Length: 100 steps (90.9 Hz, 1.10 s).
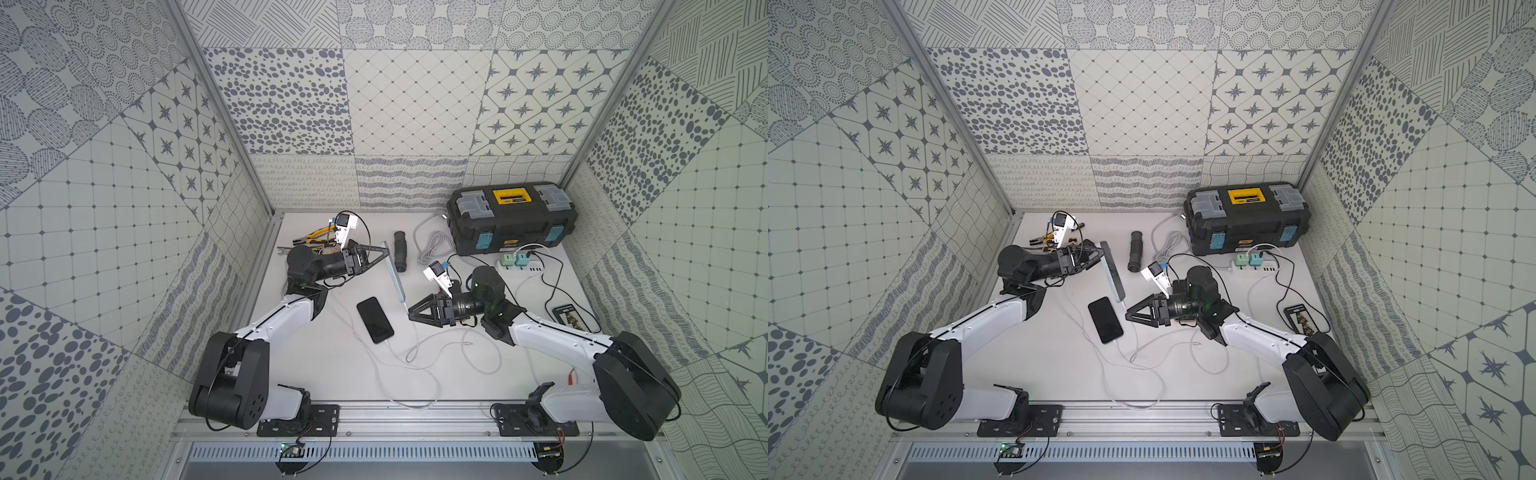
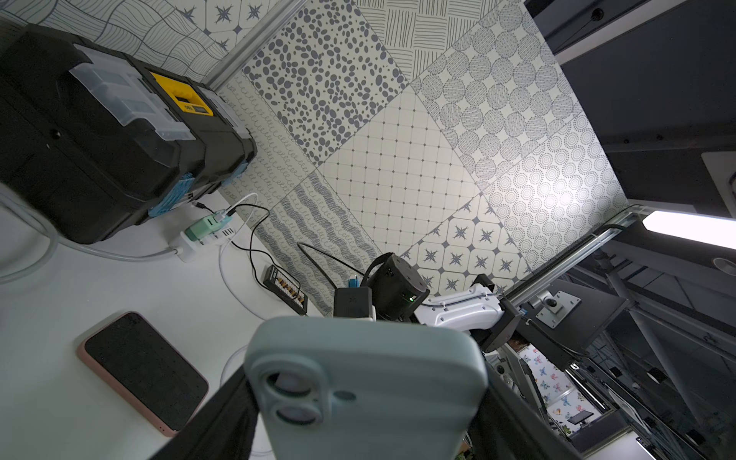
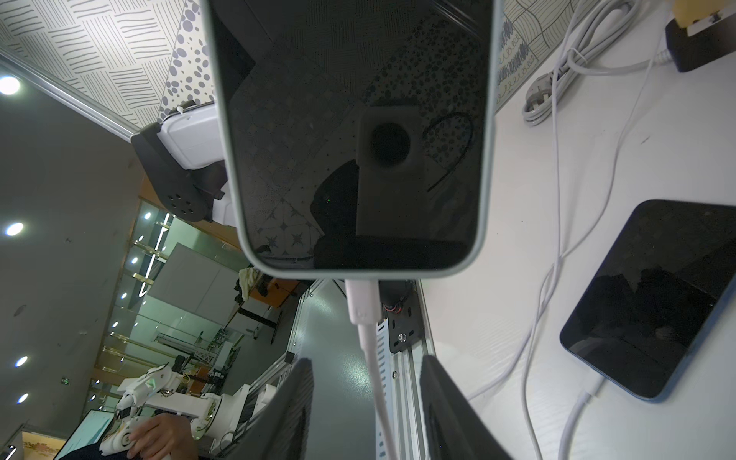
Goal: Unplug the charging cable from the phone
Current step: Remove the charging cable from the phone.
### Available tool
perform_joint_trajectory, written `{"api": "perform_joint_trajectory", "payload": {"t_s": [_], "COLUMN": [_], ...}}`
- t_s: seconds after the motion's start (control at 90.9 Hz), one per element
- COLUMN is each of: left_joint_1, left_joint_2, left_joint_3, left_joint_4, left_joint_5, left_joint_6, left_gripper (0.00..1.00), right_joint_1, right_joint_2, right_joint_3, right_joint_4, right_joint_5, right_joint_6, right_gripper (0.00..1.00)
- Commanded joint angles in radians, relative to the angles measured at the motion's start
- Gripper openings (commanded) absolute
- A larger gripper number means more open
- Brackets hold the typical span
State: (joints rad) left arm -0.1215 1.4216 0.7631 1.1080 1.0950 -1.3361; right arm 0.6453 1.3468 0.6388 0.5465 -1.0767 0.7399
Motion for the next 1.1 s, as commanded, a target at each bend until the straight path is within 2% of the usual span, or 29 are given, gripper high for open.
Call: {"api": "perform_joint_trajectory", "payload": {"t_s": [0.0, 0.165, 0.319, 0.572, 0.715, 1.09], "left_joint_1": [0.008, 0.009, 0.009, 0.012, 0.013, 0.020], "left_joint_2": [-0.004, -0.004, -0.004, -0.004, -0.005, -0.004], "left_joint_3": [0.022, 0.024, 0.024, 0.024, 0.024, 0.027], "left_joint_4": [0.089, 0.087, 0.088, 0.086, 0.088, 0.088], "left_joint_5": [-0.024, -0.027, -0.029, -0.035, -0.038, -0.037], "left_joint_6": [-0.015, -0.018, -0.018, -0.020, -0.021, -0.020], "left_gripper": [0.00, 0.00, 0.00, 0.00, 0.00, 0.00], "right_joint_1": [0.005, 0.007, 0.007, 0.007, 0.008, 0.008], "right_joint_2": [0.000, 0.005, 0.009, 0.002, -0.003, -0.019], "right_joint_3": [-0.018, -0.025, -0.024, -0.030, -0.039, -0.062], "right_joint_4": [0.053, 0.055, 0.056, 0.049, 0.040, 0.031], "right_joint_5": [-0.014, -0.012, -0.013, -0.013, -0.005, 0.000], "right_joint_6": [-0.023, -0.025, -0.023, -0.027, -0.037, -0.047], "right_gripper": [0.33, 0.17, 0.10, 0.06, 0.00, 0.00]}}
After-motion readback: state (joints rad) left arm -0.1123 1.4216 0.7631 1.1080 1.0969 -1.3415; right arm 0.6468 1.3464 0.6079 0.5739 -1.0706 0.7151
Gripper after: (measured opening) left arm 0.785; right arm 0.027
